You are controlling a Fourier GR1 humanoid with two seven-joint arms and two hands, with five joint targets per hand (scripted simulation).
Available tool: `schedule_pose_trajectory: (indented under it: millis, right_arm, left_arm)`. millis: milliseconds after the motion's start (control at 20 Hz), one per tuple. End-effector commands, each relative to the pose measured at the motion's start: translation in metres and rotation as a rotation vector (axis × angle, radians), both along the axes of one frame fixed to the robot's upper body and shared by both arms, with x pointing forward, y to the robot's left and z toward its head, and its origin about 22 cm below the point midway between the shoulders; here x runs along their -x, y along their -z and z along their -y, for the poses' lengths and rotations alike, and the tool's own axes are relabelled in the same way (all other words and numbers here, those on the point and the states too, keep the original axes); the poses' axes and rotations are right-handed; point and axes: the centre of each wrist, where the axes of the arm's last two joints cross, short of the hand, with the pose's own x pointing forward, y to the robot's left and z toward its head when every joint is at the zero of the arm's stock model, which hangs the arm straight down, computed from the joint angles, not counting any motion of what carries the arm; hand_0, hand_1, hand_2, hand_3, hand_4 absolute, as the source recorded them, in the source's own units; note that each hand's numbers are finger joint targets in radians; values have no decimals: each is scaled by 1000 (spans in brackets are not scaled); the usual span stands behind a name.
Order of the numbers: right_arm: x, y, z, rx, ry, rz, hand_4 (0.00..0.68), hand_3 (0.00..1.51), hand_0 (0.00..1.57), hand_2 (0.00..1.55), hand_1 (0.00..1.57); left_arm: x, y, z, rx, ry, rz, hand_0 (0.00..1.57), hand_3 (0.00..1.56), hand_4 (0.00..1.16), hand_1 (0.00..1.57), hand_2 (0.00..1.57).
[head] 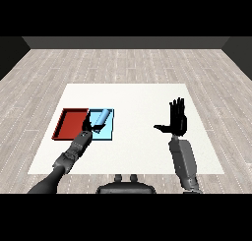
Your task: Pick the blue can and put it in the blue box
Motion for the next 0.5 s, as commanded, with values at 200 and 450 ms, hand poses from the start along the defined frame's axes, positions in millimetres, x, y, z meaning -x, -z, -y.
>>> schedule_pose_trajectory:
  millis: [200,450]
  right_arm:
    - [5,-2,-10,16,-39,12,0,0,0,0,0]
    - [12,10,3,46,-41,-21,0,0,0,0,0]
  left_arm:
    - [-23,-37,24,172,164,459,0,0,0,0,0]
    - [-25,-60,44,343,416,740,0,0,0,0,0]
